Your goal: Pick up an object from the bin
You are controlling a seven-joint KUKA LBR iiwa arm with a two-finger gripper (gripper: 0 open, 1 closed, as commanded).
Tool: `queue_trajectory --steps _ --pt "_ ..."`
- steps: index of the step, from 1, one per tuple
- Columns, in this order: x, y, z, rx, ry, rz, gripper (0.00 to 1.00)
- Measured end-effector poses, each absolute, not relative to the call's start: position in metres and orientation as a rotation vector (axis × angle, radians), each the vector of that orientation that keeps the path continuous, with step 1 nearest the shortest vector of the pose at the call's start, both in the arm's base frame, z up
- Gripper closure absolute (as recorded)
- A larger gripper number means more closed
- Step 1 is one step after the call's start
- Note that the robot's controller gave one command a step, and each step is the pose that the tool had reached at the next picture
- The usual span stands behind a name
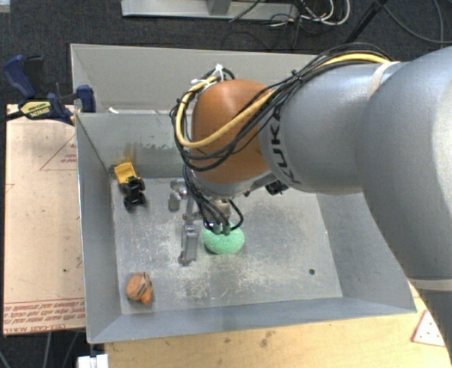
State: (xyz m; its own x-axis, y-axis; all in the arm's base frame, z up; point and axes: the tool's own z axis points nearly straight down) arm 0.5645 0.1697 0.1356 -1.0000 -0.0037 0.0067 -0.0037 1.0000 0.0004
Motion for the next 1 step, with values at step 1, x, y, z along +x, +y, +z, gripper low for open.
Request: queue_trajectory --steps 1 --pt "0.5663 0.169 0.1404 0.001 -3.142 -0.002 0.0"
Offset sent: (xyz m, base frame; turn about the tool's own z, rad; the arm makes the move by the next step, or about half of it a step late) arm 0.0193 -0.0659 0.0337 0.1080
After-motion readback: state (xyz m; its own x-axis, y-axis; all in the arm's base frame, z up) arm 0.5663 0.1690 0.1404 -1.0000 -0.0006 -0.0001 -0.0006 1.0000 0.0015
